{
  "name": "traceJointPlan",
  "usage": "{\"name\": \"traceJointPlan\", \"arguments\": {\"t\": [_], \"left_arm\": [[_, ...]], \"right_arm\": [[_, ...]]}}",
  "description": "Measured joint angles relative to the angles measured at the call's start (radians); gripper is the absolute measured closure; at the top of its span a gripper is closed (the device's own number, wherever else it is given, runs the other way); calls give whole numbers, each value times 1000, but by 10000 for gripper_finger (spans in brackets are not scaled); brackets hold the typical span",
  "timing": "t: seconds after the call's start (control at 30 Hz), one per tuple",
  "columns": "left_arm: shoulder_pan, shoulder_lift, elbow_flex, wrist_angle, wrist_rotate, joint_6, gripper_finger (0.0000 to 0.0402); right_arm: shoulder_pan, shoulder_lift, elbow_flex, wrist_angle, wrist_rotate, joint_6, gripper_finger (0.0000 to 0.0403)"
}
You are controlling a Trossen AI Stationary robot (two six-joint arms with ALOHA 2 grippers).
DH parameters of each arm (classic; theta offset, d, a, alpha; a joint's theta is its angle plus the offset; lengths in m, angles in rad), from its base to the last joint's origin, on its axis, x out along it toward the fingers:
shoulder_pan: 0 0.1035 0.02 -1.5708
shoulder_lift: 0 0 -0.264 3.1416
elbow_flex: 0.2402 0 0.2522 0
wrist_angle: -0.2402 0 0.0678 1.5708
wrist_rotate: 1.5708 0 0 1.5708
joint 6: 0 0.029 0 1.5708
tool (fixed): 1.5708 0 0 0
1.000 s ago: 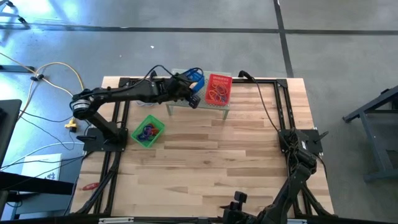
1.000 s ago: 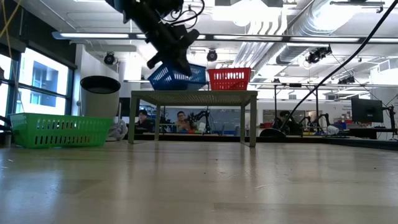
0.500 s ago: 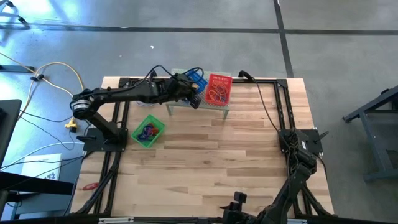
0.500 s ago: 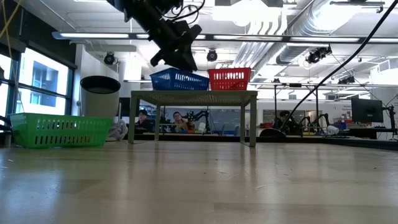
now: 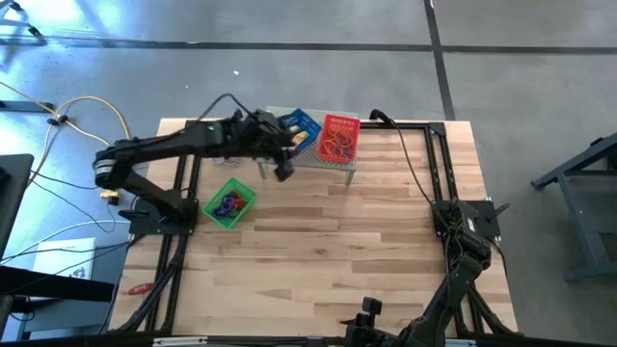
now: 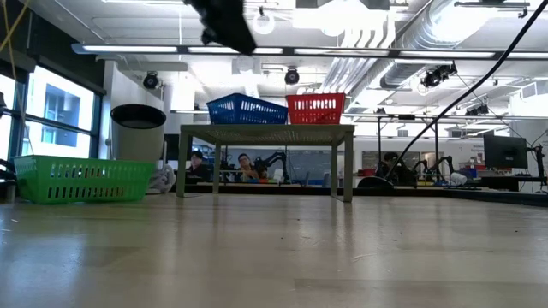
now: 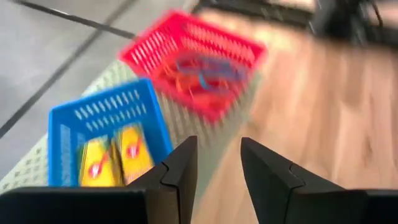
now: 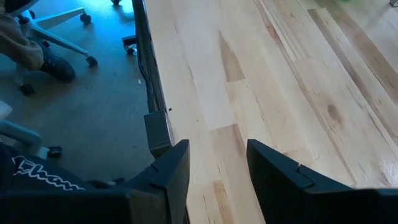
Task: Pick & Place Office Desk Supplies
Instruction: Put the blue bin on the shelf
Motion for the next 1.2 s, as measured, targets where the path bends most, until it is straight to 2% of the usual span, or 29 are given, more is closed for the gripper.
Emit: {"name": "traceJointPlan", "arguments": {"t": [0.17,0.27,0.37,0.6,1.2], "left_arm": [[33,-52,31,-213,176,212,284],[73,-49,31,-265,286,328,284],[104,-24,31,-264,348,402,284],[156,34,31,-293,361,529,284],[235,70,29,-309,366,604,284]], "right_arm": [[0,0,0,10,0,4,254],[0,0,0,26,1,6,254],[-2,0,0,44,2,6,254],[-7,0,0,46,3,0,254],[-8,5,0,60,1,-2,254]]}}
